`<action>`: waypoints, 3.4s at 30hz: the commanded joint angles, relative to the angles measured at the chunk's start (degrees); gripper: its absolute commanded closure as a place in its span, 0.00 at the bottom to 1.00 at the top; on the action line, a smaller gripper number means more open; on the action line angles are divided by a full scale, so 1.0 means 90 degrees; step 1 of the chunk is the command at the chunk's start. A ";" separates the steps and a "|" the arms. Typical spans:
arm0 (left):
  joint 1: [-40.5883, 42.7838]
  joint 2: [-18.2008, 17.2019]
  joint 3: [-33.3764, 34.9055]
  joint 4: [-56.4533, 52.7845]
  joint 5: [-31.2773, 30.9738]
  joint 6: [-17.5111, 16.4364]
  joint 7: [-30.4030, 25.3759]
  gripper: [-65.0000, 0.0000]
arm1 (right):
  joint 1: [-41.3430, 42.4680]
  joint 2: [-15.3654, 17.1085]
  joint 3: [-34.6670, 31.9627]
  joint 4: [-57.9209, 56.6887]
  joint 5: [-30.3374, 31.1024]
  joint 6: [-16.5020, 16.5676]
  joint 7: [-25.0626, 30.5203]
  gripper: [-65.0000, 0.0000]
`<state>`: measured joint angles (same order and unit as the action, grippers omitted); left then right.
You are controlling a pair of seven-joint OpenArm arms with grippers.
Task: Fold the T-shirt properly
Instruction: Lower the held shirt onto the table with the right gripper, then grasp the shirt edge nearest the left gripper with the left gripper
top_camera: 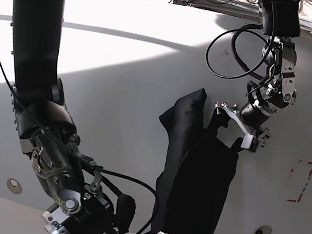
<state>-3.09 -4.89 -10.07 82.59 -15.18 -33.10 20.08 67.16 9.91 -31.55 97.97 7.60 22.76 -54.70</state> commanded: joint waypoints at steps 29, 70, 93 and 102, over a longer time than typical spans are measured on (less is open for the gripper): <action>-0.0111 -0.0185 -0.0010 -0.0165 -0.0135 -0.0029 -0.0165 0.22 | -0.5034 0.0085 0.2543 0.1085 -0.3115 -0.0014 0.1169 1.00; -0.1996 -0.0136 -0.0635 -0.3975 -0.1317 -0.0029 -0.0126 0.22 | -0.6285 0.0076 0.3325 0.1134 -0.2754 -0.0014 0.1169 0.81; -0.2318 -0.0156 0.0342 -0.4278 -0.2069 0.0010 -0.0135 0.92 | -0.6324 0.0066 0.3344 0.1094 -0.2754 -0.0014 0.1169 0.80; -0.2289 -0.0371 0.0566 -0.4151 -0.2079 0.0010 -0.0145 1.00 | -0.6607 -0.0227 0.3432 0.1124 -0.2744 -0.0014 0.1159 0.47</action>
<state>-22.39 -6.81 -5.02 43.62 -32.86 -32.23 19.86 6.87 9.08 -1.39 106.89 -17.17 22.98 -45.65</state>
